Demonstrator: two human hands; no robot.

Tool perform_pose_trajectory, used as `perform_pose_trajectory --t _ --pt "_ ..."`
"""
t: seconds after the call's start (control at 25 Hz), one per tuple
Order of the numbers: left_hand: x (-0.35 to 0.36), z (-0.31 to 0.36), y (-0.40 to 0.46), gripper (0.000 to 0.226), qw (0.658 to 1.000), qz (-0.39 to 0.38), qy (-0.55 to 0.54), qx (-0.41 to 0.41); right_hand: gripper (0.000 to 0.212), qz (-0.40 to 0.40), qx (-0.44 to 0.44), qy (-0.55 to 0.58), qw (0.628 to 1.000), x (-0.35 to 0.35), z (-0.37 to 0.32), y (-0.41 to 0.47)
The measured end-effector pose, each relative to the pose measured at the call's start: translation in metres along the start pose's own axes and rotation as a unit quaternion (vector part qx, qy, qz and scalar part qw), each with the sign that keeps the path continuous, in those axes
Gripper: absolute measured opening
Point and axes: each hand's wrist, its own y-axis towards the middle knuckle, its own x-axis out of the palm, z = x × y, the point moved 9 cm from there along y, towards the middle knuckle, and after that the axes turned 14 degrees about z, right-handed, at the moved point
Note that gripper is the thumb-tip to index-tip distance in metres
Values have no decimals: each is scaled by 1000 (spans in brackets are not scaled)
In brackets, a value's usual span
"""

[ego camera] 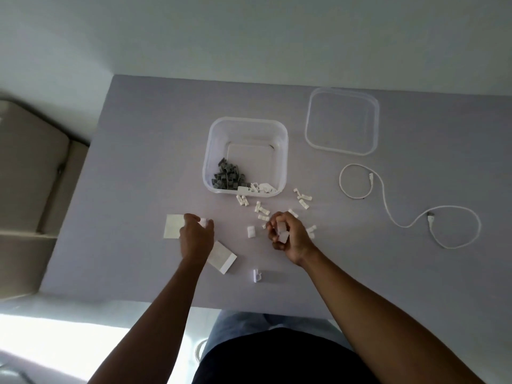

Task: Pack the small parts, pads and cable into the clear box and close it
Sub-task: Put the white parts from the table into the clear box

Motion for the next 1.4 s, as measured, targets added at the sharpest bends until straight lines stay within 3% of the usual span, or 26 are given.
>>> perform_pose_trajectory --t 0.12,0.2,0.28,0.4,0.52,0.6,0.64,0.72,0.8,0.88,1.0,1.08,1.12,1.24,1.4 --pt "1 -10 8 41 998 -19 45 26 30 53 -81 -167 981 16 0 9" --pt "5 -16 12 40 997 -33 58 39 36 100 -216 -316 919 27 -8 14" --pt "7 -18 14 38 996 -37 69 51 24 104 -291 -443 842 42 -5 14" --pt "7 -16 15 33 995 -33 67 68 26 91 -296 -543 780 48 10 13" --pt "12 -11 16 24 995 -40 35 83 32 77 -308 -586 745 48 23 12" --pt "20 -10 13 17 994 -94 -43 35 31 90 -310 -590 740 46 26 14" --pt "24 -9 7 13 983 -143 -114 -26 29 98 -310 -590 739 44 27 14" --pt "29 -3 -11 13 922 -239 -265 -150 27 108 -312 -592 735 44 30 14" --pt "27 13 -26 20 852 -307 -365 -214 27 106 -300 -584 746 44 33 15" --pt "24 29 -36 32 814 -357 -403 -219 28 102 -280 -546 783 43 33 17" --pt "22 45 -45 35 798 -394 -399 -219 35 89 -211 -405 885 39 21 10" --pt "20 57 -47 28 772 -417 -424 -225 36 62 -128 -238 961 40 13 0" --pt "19 63 -47 24 754 -426 -443 -230 36 62 -93 -158 981 39 7 -5" --pt "19 78 -44 17 713 -444 -485 -244 26 47 -37 17 998 38 -18 -16" --pt "22 109 -38 14 702 -462 -497 -217 10 -64 -31 107 992 53 -70 -26"
